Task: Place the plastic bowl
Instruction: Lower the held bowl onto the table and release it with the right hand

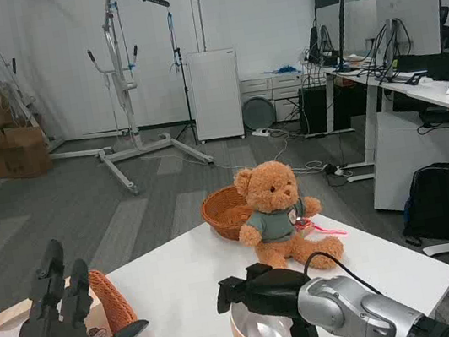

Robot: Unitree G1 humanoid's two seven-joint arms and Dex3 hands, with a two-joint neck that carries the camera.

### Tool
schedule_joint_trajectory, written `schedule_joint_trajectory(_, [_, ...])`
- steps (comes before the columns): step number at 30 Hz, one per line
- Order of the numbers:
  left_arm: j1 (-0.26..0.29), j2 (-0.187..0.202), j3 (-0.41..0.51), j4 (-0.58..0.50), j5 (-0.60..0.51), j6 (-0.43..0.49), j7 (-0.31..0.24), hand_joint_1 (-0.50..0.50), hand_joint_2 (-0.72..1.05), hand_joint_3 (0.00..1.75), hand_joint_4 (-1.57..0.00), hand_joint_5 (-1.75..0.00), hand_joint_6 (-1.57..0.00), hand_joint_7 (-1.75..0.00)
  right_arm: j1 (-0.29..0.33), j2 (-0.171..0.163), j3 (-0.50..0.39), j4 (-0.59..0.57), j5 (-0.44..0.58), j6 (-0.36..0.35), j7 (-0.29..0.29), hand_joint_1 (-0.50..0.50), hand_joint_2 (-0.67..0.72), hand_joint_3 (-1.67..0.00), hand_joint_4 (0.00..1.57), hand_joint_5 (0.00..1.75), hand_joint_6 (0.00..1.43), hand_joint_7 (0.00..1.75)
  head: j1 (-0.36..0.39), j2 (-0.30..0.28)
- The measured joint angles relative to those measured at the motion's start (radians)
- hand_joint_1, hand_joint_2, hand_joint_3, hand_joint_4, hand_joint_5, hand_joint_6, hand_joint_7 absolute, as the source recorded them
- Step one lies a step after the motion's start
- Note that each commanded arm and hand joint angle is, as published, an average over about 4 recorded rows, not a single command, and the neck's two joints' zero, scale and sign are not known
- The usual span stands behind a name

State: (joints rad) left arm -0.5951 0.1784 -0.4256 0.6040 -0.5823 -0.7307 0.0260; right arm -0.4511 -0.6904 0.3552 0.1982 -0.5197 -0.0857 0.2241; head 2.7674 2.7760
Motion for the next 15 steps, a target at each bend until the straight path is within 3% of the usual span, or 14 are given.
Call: schedule_joint_trajectory(15, [0.0,0.0,0.0,0.014,-0.016,0.0,0.0,-0.5,0.34,0.02,0.0,0.0,0.0,0.0,0.0,0.006,-0.004,0.0,0.017,0.001,0.0,-0.45,-0.6,-1.59,0.71,1.65,1.0,1.68,-0.004,-0.023])
